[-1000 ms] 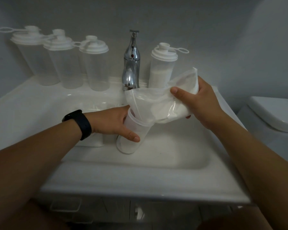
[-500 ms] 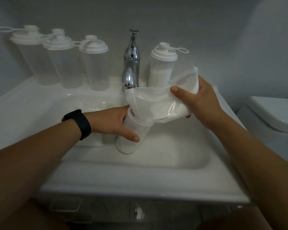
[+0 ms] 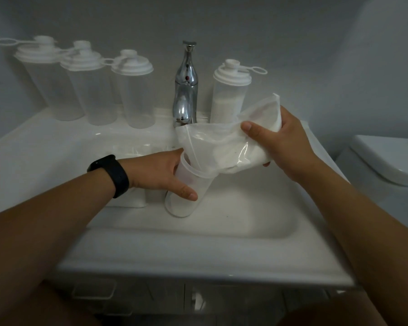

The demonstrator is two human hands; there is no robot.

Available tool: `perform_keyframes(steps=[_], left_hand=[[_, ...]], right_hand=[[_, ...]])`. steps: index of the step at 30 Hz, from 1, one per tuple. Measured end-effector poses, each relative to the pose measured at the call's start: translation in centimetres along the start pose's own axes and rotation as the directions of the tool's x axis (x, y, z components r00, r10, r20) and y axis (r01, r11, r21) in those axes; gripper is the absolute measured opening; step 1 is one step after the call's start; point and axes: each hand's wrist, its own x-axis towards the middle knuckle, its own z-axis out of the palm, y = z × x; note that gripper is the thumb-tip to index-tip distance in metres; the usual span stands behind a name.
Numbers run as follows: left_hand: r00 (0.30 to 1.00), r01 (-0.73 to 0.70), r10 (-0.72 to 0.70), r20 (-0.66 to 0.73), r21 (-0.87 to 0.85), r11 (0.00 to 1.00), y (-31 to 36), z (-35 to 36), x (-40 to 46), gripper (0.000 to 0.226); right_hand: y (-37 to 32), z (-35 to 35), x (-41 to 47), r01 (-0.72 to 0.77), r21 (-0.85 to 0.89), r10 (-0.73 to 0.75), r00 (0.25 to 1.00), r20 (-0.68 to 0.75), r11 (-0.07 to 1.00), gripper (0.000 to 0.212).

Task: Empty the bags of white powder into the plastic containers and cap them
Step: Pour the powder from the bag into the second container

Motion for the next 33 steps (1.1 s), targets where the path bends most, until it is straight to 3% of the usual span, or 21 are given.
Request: perform_keyframes(steps=[3, 8, 33], left_hand=[[1.000, -0.001, 0.001, 0.019, 0.020, 1.000, 0.20, 0.00, -0.01, 0.065], [1.000, -0.006, 0.006, 0.000, -0.007, 1.000, -0.19, -0.04, 0.01, 0.082], [1.000, -0.005, 0.005, 0.004, 0.012, 1.000, 0.26, 0.01, -0.03, 0.079]], right_hand=[[0.07, 0.05, 0.00, -0.007, -0.005, 0.007, 1.000, 0.017, 1.000, 0.028], [-0.10, -0.02, -0.03, -0.003, 0.005, 0.003, 1.000, -0.003, 1.000, 0.026], [-0.05, -0.06, -0.10, -0.001, -0.020, 0.001, 1.000, -0.011, 1.000, 0.027]])
